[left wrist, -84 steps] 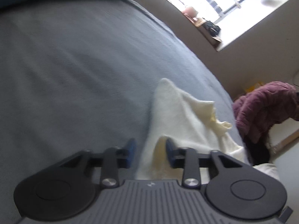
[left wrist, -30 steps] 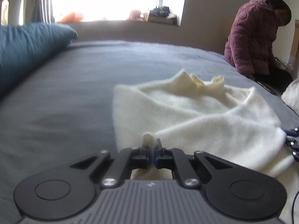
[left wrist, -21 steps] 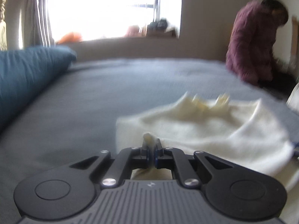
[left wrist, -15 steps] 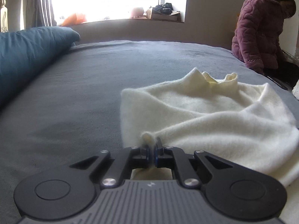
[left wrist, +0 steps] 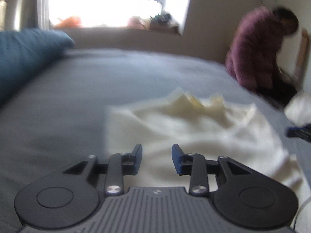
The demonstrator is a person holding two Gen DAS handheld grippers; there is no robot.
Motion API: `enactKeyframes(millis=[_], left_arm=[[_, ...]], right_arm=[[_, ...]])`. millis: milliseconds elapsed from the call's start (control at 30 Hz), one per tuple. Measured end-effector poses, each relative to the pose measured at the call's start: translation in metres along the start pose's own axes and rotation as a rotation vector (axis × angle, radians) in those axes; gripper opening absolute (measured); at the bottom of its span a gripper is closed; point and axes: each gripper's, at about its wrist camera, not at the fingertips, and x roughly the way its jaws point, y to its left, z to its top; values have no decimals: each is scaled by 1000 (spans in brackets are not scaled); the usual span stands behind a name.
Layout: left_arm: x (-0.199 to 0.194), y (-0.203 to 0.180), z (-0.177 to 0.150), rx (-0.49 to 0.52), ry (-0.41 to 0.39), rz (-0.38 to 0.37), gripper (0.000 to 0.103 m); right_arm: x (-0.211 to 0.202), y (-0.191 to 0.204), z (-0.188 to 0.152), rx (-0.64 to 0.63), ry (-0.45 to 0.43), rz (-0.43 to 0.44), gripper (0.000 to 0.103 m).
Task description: Fold clothes
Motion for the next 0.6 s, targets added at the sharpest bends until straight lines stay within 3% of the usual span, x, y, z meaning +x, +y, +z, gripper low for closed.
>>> enactKeyframes(millis=[100,200,300,433,533,600], left_arm=[[20,-4,-21,38,37,28,35],[9,-1,-12,34,17,15,35],[-1,-3,-6,84,-44,12,41],[20,1,-8,38,-4,46,46],[25,4,-13,22,-21,52,46],[25,3,-13,25,-23,56,46]], right_arm=[[22,-15,-19,85,80,-7,7],[28,-25,-30,142,137,-31,8],[9,-23,-6,153,73,3,8],[19,-14,15,122,0,47,8],[60,-21,3,137,69,-2,7],[72,-35,0,247,100,3,3]])
